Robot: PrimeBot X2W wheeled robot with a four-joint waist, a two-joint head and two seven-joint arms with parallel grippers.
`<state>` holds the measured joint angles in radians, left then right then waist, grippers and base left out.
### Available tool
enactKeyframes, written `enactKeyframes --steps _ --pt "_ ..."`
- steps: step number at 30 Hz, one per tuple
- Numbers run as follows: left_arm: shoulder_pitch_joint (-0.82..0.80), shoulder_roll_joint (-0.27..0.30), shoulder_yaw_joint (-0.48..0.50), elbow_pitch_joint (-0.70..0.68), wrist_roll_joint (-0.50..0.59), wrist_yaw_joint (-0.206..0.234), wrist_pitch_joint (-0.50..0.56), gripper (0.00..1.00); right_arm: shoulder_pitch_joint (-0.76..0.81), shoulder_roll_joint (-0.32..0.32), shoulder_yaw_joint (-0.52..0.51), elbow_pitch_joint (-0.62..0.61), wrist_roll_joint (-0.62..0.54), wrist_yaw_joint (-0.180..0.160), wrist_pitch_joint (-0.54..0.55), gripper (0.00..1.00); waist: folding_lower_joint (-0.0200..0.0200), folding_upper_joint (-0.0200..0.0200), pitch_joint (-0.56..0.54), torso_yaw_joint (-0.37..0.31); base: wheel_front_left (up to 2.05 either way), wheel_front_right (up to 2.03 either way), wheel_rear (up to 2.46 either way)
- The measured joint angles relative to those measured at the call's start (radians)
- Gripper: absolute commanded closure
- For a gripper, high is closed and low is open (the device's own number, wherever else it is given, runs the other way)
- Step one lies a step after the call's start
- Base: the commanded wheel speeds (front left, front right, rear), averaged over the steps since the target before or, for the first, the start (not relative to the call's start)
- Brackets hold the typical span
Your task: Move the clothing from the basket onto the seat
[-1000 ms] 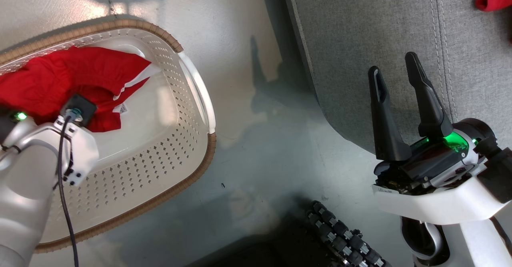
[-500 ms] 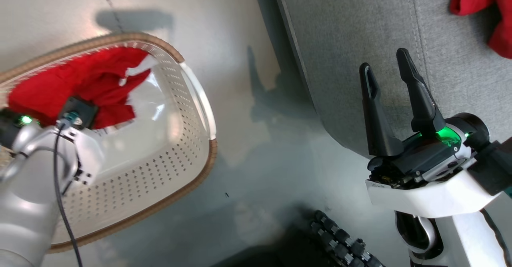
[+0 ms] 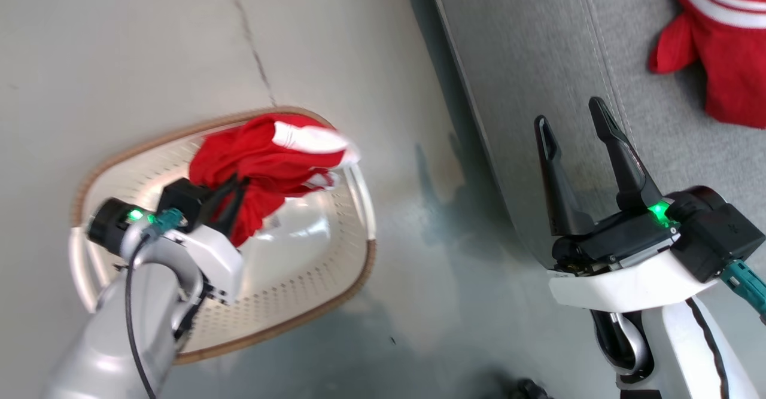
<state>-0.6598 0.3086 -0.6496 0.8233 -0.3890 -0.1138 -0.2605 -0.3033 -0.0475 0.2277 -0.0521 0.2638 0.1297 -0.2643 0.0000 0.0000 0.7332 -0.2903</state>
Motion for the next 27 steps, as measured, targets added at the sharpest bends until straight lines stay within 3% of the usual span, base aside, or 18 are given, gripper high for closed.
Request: enactKeyframes --steps 15,27 --pt "0.204 -0.062 0.162 -0.280 -0.043 0.032 -0.001 1.00 0.078 0.001 -0.082 0.039 -0.055 0.000 0.112 0.00 0.0000 0.0000 -0.271 0.175 0.00 0.00 0.00" --pt "0.304 -0.074 0.250 -0.469 -0.016 0.055 -0.001 1.00 0.157 0.000 -0.093 0.055 -0.050 0.000 0.167 0.00 0.0001 0.0000 -0.477 0.245 0.00 0.00 0.00"
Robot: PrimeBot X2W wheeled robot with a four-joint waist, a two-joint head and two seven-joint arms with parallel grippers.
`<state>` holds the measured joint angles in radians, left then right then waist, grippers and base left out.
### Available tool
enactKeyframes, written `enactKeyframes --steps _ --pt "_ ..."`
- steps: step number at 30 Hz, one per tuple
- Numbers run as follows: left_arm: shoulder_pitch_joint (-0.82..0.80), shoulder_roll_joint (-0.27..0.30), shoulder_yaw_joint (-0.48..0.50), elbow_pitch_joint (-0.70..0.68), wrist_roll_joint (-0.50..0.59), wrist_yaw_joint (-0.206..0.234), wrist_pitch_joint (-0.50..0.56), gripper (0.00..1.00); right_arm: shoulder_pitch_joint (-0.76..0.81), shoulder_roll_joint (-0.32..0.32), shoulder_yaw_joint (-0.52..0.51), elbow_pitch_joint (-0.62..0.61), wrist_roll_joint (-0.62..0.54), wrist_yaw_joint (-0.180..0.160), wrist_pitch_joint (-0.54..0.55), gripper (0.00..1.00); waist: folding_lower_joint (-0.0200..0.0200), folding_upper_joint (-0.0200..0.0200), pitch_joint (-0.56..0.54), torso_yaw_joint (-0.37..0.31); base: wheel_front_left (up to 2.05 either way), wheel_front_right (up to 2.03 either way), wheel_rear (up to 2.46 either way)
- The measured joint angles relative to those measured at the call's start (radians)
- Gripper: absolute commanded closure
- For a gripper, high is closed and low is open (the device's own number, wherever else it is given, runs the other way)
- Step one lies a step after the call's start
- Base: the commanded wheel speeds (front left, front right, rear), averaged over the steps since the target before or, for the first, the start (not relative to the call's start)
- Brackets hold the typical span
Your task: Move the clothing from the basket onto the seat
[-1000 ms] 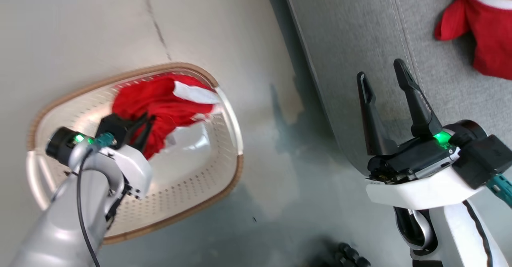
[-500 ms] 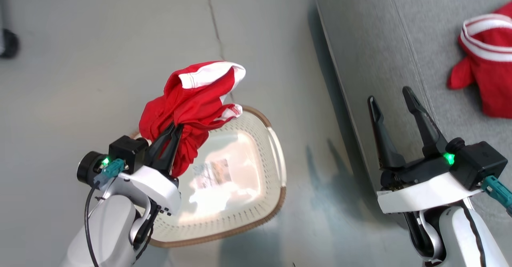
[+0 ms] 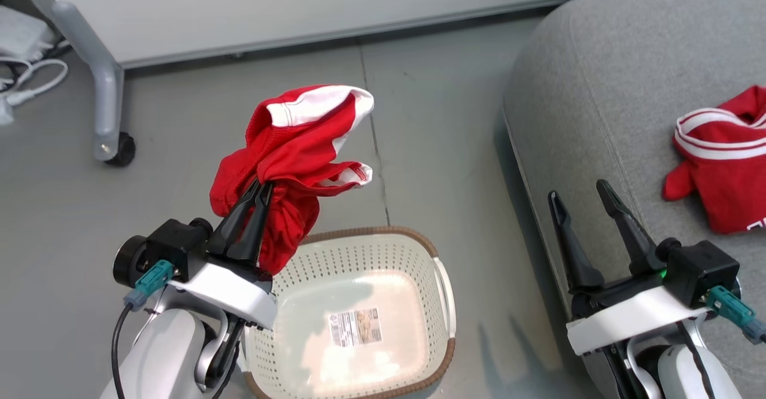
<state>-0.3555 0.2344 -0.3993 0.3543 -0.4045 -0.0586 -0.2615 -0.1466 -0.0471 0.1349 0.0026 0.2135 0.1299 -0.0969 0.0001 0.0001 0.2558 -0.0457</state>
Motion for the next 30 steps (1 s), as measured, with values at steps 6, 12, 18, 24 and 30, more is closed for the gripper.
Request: enactKeyframes --steps 6,12,18,24,30 --pt "0.041 -0.015 0.027 -0.098 0.004 0.019 0.000 1.00 0.041 0.000 -0.004 0.005 0.008 0.000 0.015 0.00 0.0000 0.0000 -0.080 0.011 0.00 0.00 0.00" --pt "0.074 -0.018 0.032 -0.186 0.009 0.034 0.000 1.00 0.076 0.000 -0.010 0.002 0.016 0.000 0.034 0.00 -0.0001 0.0000 -0.139 0.016 0.00 0.00 0.00" --pt "0.112 -0.016 0.027 -0.272 0.008 0.055 0.009 1.00 0.102 0.000 -0.015 -0.006 0.017 0.000 0.047 0.00 -0.0001 0.0000 -0.189 0.015 0.00 0.00 0.00" --pt "0.157 -0.009 0.016 -0.323 0.008 0.077 0.032 1.00 0.129 0.000 -0.010 -0.008 0.024 0.000 0.054 0.00 -0.0001 0.0000 -0.216 0.014 0.00 0.00 0.00" --pt "0.195 -0.002 0.005 -0.353 0.008 0.086 0.047 1.00 0.145 0.000 -0.008 -0.008 0.030 0.000 0.057 0.00 -0.0001 0.0000 -0.227 0.016 0.00 0.00 0.00"
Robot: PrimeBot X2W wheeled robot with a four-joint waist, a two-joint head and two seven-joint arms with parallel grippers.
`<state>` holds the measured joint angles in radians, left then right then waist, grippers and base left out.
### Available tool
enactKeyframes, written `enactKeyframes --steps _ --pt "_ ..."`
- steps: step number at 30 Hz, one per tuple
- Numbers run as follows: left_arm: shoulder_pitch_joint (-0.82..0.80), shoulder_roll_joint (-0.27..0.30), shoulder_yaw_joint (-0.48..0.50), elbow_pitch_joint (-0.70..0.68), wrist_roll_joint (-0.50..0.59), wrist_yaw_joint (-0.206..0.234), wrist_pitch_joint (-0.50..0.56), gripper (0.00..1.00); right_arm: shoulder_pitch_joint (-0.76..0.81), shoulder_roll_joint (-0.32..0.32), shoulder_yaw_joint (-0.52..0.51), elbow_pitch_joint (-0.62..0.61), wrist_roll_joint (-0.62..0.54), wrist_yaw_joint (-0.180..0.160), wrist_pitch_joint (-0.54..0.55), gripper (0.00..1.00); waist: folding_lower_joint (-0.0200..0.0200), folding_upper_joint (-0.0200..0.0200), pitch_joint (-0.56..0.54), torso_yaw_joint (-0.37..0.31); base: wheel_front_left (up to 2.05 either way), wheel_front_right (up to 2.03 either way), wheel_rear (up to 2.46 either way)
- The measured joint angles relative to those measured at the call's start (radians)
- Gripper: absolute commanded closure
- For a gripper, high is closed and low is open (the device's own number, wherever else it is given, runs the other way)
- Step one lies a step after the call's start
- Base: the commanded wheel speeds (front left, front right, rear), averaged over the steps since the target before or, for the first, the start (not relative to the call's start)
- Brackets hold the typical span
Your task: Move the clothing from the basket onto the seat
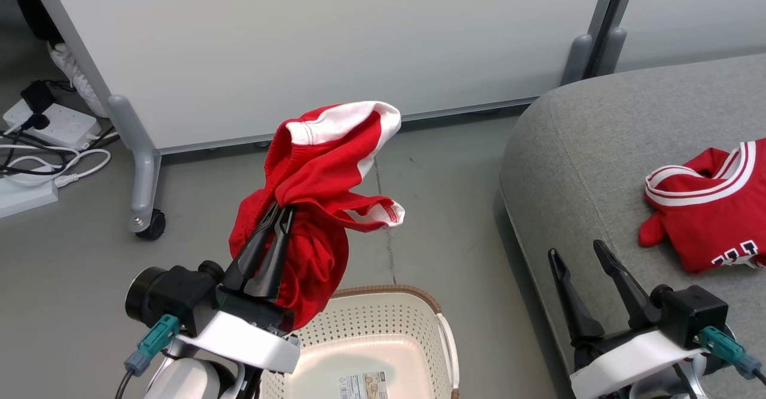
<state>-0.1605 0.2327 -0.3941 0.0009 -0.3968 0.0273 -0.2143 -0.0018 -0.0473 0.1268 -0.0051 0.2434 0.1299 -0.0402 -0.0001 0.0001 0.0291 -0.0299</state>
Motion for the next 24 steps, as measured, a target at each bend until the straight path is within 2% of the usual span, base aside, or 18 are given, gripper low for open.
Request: enactKeyframes --steps 17,24 --pt "0.010 0.013 -0.012 -0.007 -0.005 0.002 0.009 1.00 0.006 0.000 0.020 0.002 0.010 0.000 0.000 0.00 0.0001 0.0000 -0.007 0.010 0.00 0.00 0.00" --pt "0.009 0.013 -0.017 -0.009 -0.006 0.008 0.009 1.00 -0.029 -0.001 0.108 -0.003 0.033 0.000 0.000 0.00 0.0001 0.0000 -0.006 0.022 0.00 0.00 0.00"
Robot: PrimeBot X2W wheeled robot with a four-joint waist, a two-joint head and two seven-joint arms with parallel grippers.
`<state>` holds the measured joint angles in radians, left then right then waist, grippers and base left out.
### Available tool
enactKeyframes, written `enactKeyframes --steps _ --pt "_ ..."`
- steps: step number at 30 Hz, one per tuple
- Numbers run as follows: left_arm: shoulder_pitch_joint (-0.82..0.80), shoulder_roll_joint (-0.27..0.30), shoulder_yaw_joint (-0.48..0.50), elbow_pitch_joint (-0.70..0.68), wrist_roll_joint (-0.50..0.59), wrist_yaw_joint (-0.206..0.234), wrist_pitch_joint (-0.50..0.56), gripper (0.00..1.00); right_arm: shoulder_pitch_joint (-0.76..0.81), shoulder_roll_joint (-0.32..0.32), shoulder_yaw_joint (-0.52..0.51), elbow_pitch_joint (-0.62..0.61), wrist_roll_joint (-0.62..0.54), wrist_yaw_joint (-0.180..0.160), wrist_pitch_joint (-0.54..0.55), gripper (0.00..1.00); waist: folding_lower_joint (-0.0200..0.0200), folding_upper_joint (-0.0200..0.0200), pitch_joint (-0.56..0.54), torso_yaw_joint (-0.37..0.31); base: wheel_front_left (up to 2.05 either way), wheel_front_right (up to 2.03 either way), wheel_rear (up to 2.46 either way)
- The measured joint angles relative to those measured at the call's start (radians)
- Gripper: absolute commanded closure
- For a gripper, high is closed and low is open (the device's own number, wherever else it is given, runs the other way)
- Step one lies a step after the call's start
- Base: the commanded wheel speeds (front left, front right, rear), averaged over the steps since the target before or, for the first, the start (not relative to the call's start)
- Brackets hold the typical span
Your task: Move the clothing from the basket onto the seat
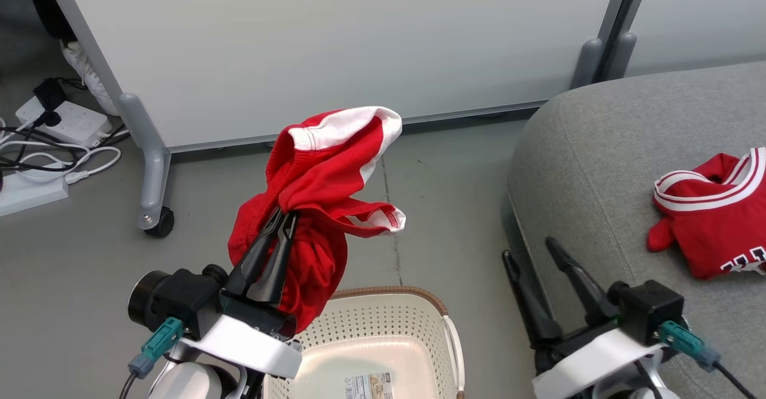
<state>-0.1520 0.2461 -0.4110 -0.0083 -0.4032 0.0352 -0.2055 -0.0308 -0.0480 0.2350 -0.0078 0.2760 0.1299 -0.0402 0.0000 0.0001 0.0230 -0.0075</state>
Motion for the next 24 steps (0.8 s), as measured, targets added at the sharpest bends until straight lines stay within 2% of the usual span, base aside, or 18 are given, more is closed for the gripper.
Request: enactKeyframes --steps 5,6,12,17,24 --pt "-0.002 -0.001 -0.010 0.000 0.000 0.000 0.000 1.00 -0.062 0.000 0.145 0.015 0.050 0.000 -0.004 0.00 0.0000 0.0000 0.002 0.015 0.00 0.00 0.00" --pt "-0.002 -0.001 -0.010 0.000 0.000 0.000 0.000 1.00 -0.062 0.000 0.145 0.015 0.050 0.000 -0.004 0.00 0.0000 0.0000 0.002 0.015 0.00 0.00 0.00" --pt "-0.018 -0.001 -0.016 -0.003 0.000 -0.001 0.001 1.00 -0.177 0.001 0.344 0.065 0.125 0.000 -0.024 0.00 0.0000 0.0000 0.015 0.036 0.00 0.00 0.00" --pt "-0.024 -0.005 -0.028 -0.005 0.000 -0.008 -0.001 1.00 -0.289 0.001 0.489 0.147 0.201 0.000 -0.052 0.00 0.0000 0.0000 0.024 0.059 0.00 0.00 0.00" --pt "-0.037 -0.011 -0.054 -0.017 0.002 -0.018 -0.006 1.00 -0.440 0.001 0.609 0.297 0.300 0.000 -0.112 0.00 -0.0001 0.0000 0.038 0.086 0.00 0.00 0.00"
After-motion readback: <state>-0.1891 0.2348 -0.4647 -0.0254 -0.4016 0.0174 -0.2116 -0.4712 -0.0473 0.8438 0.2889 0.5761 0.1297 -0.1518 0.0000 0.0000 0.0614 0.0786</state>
